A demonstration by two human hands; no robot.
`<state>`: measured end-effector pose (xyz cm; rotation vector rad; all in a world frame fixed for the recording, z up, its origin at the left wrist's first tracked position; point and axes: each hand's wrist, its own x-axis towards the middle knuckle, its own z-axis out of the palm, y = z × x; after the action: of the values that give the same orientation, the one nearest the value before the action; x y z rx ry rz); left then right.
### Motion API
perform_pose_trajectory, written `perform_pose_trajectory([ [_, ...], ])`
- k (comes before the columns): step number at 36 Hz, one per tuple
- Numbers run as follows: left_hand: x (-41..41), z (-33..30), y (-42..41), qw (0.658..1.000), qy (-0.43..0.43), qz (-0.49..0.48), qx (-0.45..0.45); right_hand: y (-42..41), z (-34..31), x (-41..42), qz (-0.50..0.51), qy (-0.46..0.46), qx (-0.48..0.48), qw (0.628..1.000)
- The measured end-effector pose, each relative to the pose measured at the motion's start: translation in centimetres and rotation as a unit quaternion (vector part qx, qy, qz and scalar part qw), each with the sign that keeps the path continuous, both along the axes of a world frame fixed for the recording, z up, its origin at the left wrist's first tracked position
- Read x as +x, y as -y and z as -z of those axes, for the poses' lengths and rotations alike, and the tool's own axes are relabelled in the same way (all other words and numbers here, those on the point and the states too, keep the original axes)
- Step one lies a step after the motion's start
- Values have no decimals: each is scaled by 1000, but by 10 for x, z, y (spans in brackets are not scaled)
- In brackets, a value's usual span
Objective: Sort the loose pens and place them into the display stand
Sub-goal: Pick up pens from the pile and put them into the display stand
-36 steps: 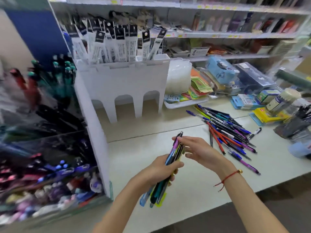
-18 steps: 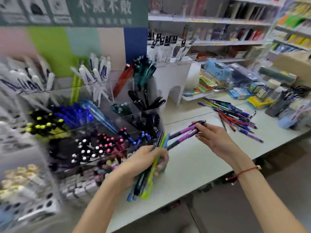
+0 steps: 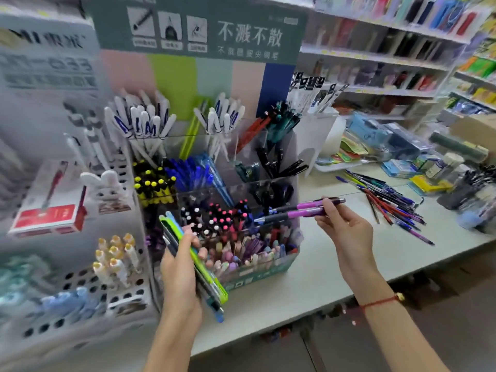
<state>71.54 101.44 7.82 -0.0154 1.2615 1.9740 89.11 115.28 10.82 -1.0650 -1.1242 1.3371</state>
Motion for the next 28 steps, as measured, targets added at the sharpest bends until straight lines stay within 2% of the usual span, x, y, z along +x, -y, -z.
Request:
perform_pose_trajectory([
  [3, -7, 5, 8, 996, -8, -82, -17, 9, 3, -12, 27, 18, 21, 999],
  [8, -10, 3, 26, 977, -105, -185, -23, 48, -4, -47, -32, 106, 183, 977],
  [12, -18, 3, 40, 961, -196, -192, -38, 73, 0, -84, -107, 135, 294, 940],
  [15, -27, 2, 52, 956, -227, -184, -39, 81, 6, -109, -150, 141, 343, 917],
  [18, -35, 2, 65, 958, -205, -193, -52, 87, 8, -127, -164, 139, 358, 909],
  [20, -40, 3, 71, 968, -164, -186, -42, 85, 11, -139, -187, 179, 366, 894],
  [23, -47, 8, 76, 981, -100, -163, -26, 78, 17, -158, -193, 304, 387, 849],
  [27, -50, 12, 81, 988, -79, -125, -45, 75, 16, -181, -237, 402, 384, 797],
  [28, -50, 12, 82, 989, -74, -122, -45, 75, 16, -186, -258, 435, 381, 774],
])
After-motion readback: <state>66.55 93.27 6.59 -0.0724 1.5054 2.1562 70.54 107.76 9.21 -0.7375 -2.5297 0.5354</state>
